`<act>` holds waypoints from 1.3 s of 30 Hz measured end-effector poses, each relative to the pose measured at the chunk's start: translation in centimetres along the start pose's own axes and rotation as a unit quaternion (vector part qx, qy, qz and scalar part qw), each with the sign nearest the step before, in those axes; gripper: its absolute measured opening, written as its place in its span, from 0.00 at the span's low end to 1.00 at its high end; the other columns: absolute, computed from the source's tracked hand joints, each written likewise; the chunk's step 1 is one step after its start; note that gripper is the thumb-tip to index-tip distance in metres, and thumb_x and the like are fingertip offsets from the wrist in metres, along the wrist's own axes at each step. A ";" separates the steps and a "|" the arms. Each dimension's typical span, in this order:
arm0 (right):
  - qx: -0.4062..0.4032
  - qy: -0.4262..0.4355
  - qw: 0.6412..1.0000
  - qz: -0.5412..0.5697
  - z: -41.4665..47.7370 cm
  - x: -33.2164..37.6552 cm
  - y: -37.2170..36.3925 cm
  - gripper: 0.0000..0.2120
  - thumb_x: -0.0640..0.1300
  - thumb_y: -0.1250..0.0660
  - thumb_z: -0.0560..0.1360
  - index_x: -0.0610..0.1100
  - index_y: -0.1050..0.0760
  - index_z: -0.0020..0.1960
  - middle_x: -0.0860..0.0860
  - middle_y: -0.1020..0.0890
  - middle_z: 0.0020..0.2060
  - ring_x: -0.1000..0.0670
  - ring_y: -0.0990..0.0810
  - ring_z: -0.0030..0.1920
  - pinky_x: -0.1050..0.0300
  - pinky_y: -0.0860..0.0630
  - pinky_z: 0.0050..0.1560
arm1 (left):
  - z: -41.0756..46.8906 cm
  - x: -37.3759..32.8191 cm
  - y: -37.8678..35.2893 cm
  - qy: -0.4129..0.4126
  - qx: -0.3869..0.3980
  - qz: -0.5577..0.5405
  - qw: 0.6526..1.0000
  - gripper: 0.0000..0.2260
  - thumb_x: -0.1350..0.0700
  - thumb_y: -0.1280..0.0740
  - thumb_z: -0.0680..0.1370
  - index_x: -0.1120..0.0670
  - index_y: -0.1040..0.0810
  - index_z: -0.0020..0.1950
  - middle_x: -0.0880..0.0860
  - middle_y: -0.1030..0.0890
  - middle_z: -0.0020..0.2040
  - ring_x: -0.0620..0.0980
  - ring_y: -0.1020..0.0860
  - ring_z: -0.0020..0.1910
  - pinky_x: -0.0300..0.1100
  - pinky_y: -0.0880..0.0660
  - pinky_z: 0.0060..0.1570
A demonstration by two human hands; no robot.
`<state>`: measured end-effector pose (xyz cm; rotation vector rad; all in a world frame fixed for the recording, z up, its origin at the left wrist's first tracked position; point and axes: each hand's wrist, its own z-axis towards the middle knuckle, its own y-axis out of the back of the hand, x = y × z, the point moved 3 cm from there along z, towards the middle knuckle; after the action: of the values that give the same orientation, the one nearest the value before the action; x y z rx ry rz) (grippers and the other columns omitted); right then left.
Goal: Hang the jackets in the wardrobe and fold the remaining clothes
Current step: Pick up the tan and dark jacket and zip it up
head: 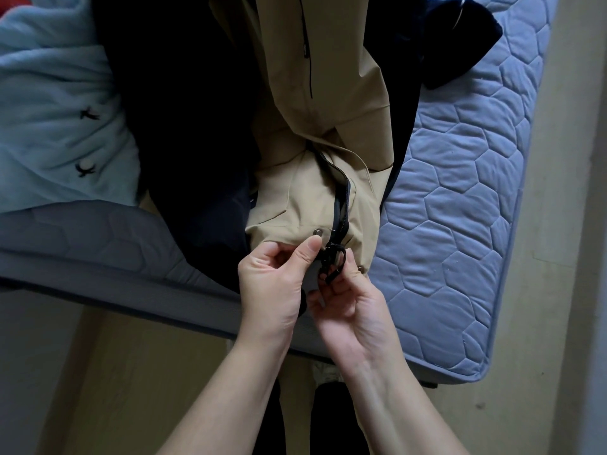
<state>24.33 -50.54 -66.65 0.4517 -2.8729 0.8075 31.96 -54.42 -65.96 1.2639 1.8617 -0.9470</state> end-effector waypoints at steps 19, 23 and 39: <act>-0.006 0.027 0.999 -0.025 -0.7 -0.6 0.3 0.13 0.43 0.30 0.64 0.47 0.24 0.49 0.52 0.17 0.37 0.57 0.22 0.31 0.64 0.33 0.32 | -0.4 -0.2 0.9 0.016 -0.039 -0.006 0.999 0.09 0.50 0.25 0.61 0.53 0.16 0.36 0.53 0.16 0.38 0.50 0.19 0.41 0.50 0.24 0.50; -0.018 0.036 0.999 -0.017 -0.6 -0.5 0.3 0.13 0.43 0.30 0.63 0.48 0.24 0.48 0.53 0.18 0.36 0.57 0.22 0.30 0.64 0.34 0.32 | -0.6 -0.1 1.0 0.019 -0.036 0.035 0.999 0.11 0.51 0.26 0.64 0.58 0.19 0.37 0.59 0.17 0.39 0.53 0.21 0.41 0.57 0.24 0.51; -0.009 0.019 0.999 -0.026 -0.5 0.8 0.0 0.08 0.45 0.31 0.65 0.48 0.24 0.44 0.53 0.18 0.33 0.56 0.20 0.31 0.59 0.33 0.38 | -0.6 0.0 2.0 0.019 -0.018 0.071 0.997 0.10 0.48 0.29 0.67 0.54 0.21 0.37 0.47 0.24 0.26 0.41 0.28 0.26 0.32 0.29 0.30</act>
<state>23.58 -50.42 -66.06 0.5004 -2.8190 0.7720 33.81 -53.37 -66.02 1.3812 1.7828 -0.8161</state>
